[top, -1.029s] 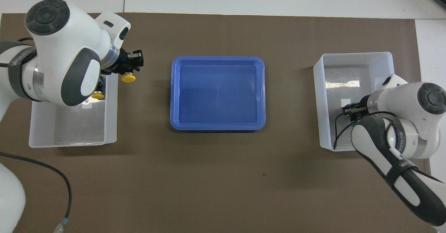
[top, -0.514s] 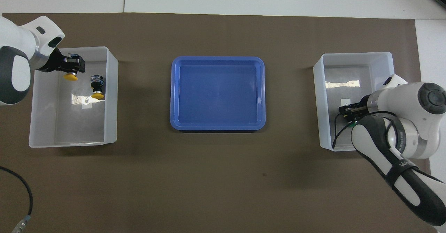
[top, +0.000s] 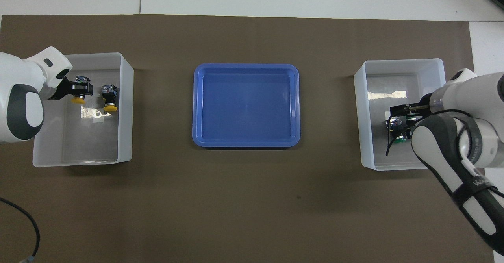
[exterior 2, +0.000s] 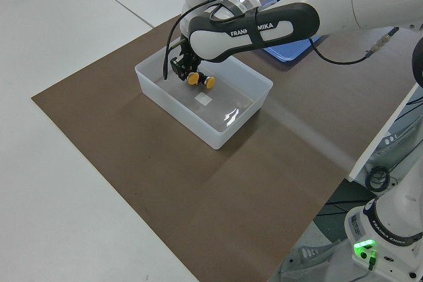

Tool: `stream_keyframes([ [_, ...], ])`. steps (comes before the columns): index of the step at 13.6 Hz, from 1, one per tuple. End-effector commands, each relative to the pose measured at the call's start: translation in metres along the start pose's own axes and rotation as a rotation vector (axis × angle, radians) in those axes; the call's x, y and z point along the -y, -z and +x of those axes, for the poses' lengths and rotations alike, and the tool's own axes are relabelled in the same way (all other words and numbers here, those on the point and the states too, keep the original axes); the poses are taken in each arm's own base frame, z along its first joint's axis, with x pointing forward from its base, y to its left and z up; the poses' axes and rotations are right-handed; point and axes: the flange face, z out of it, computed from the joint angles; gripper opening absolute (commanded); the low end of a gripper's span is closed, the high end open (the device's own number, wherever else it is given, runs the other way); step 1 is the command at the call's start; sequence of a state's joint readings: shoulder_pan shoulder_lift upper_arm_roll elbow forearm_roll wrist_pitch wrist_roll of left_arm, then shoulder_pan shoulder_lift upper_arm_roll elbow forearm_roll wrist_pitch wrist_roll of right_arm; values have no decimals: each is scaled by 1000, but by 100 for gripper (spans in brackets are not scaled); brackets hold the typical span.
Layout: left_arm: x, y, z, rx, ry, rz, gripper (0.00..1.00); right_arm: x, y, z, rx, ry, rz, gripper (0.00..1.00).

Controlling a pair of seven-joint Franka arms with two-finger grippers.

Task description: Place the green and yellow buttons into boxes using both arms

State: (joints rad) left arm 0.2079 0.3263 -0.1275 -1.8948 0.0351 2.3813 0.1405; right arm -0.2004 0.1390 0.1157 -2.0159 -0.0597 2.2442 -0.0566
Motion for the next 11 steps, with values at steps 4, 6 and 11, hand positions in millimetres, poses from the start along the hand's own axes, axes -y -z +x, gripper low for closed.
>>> stream_keyframes([
  [4, 6, -11, -8, -18, -14, 2, 58, 12, 115, 41, -41, -77, 9, 100],
  [6, 3, -8, -5, -13, -20, 2, 84, 14, 139, 39, -34, -97, 7, 100],
  [11, -15, 51, 26, 62, -52, -4, 93, 54, 190, 5, 18, -65, 2, 100],
])
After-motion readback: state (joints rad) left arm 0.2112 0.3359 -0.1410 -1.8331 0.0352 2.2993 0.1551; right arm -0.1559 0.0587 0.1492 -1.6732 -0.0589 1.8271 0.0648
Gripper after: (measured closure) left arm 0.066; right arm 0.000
